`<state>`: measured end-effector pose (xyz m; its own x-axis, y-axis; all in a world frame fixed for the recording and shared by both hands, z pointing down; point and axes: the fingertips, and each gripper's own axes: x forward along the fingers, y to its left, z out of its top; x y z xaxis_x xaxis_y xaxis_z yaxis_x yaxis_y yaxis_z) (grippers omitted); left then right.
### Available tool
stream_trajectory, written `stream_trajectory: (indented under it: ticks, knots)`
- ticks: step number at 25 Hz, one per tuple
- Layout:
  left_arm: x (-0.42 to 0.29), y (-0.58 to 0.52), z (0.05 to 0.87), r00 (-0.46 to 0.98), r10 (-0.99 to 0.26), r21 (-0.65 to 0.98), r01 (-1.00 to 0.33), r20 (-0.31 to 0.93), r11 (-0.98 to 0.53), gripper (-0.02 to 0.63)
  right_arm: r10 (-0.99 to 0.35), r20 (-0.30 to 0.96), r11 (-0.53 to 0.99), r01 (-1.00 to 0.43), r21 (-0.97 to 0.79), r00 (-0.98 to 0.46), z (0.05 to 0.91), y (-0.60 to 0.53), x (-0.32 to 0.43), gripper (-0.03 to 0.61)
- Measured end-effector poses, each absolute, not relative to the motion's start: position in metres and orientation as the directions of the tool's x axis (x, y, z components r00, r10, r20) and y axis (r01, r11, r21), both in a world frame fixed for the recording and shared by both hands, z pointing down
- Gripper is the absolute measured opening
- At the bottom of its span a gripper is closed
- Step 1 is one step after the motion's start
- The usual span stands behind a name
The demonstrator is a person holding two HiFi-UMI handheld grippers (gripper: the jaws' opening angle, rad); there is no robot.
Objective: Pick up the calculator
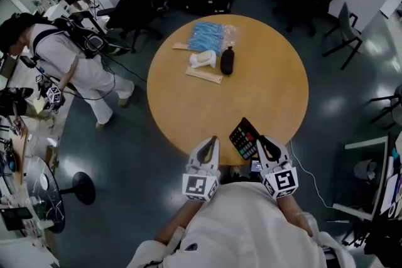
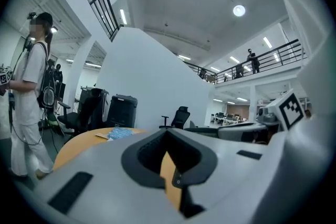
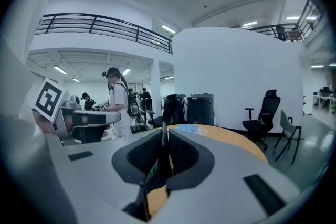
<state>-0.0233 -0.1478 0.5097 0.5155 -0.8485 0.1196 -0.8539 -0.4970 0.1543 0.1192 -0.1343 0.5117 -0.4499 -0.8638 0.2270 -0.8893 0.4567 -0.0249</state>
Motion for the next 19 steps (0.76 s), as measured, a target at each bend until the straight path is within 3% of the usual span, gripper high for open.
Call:
stream_trajectory:
  ticks: [19]
  knots:
    - [-0.021, -0.148, 0.511, 0.514, -0.85, 0.16, -0.854, 0.117, -0.495, 0.006, -0.872, 0.202, 0.45, -0.893, -0.029, -0.446, 0.507, -0.143, 0.12, 0.051]
